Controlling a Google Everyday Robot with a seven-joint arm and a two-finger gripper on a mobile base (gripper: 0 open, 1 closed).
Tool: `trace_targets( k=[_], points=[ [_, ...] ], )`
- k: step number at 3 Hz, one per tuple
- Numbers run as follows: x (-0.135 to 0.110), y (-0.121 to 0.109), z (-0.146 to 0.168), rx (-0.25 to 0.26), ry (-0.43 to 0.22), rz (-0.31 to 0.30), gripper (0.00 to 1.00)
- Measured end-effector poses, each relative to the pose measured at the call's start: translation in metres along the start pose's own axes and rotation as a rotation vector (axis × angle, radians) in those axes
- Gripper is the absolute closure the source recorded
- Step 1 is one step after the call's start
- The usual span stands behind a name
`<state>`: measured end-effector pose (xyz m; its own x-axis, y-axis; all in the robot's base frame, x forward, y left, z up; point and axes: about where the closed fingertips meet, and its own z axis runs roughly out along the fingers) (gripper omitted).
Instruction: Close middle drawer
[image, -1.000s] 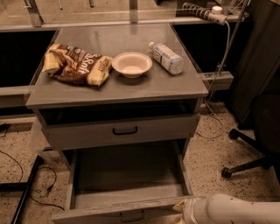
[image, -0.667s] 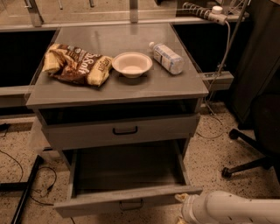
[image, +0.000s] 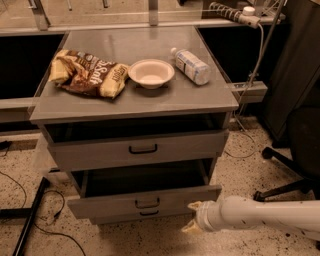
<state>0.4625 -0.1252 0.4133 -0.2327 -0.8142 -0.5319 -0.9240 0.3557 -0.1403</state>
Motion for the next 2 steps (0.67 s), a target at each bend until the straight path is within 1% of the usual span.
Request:
trace_targets(
  k=[1, 2],
  points=[
    [-0.026, -0.045, 0.016, 0.049, 0.008, -0.063, 0.66],
    [-0.048, -0.092, 0.022, 0.124, 0.029, -0.106, 0.89]
  ],
)
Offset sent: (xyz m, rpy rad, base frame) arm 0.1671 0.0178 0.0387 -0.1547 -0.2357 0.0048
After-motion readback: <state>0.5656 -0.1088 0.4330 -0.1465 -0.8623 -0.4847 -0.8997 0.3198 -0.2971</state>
